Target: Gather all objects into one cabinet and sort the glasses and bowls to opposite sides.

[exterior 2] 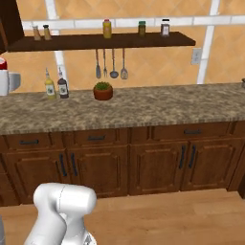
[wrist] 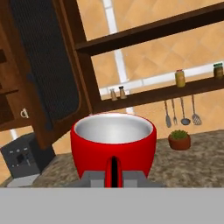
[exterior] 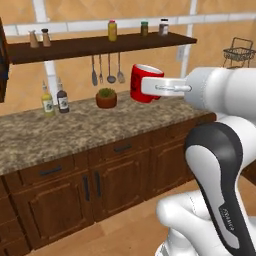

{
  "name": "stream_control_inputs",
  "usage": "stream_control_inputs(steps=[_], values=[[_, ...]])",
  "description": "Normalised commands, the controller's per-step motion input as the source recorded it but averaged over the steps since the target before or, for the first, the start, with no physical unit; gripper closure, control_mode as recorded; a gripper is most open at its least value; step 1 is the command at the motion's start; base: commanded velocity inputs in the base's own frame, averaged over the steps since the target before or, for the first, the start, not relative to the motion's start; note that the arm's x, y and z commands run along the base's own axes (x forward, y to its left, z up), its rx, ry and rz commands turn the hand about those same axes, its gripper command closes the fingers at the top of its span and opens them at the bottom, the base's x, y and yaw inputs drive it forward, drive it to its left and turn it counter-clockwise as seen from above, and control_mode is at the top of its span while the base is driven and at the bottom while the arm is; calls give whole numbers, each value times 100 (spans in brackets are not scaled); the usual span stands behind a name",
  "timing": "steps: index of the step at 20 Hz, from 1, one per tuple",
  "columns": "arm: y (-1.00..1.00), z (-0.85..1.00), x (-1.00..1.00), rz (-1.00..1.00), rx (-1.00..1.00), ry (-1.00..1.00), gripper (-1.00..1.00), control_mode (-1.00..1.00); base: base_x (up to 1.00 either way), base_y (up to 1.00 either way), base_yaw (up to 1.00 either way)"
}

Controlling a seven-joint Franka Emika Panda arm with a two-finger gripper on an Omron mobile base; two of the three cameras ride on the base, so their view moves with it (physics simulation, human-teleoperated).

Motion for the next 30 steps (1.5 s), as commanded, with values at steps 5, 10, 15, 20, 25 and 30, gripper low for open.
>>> stream_control_inputs(steps=[5, 10, 15, 20, 25, 30], values=[[0, 0, 0, 0, 0, 0, 100, 100, -50, 100, 0], [0, 0, 0, 0, 0, 0, 100, 100, -36, 100, 0], [0, 0, 0, 0, 0, 0, 100, 100, -28, 100, 0], [0, 0, 0, 0, 0, 0, 100, 100, 6, 81, 0], [0, 0, 0, 0, 0, 0, 100, 100, 68, 53, 0], [0, 0, 0, 0, 0, 0, 100, 100, 85, 7, 0]])
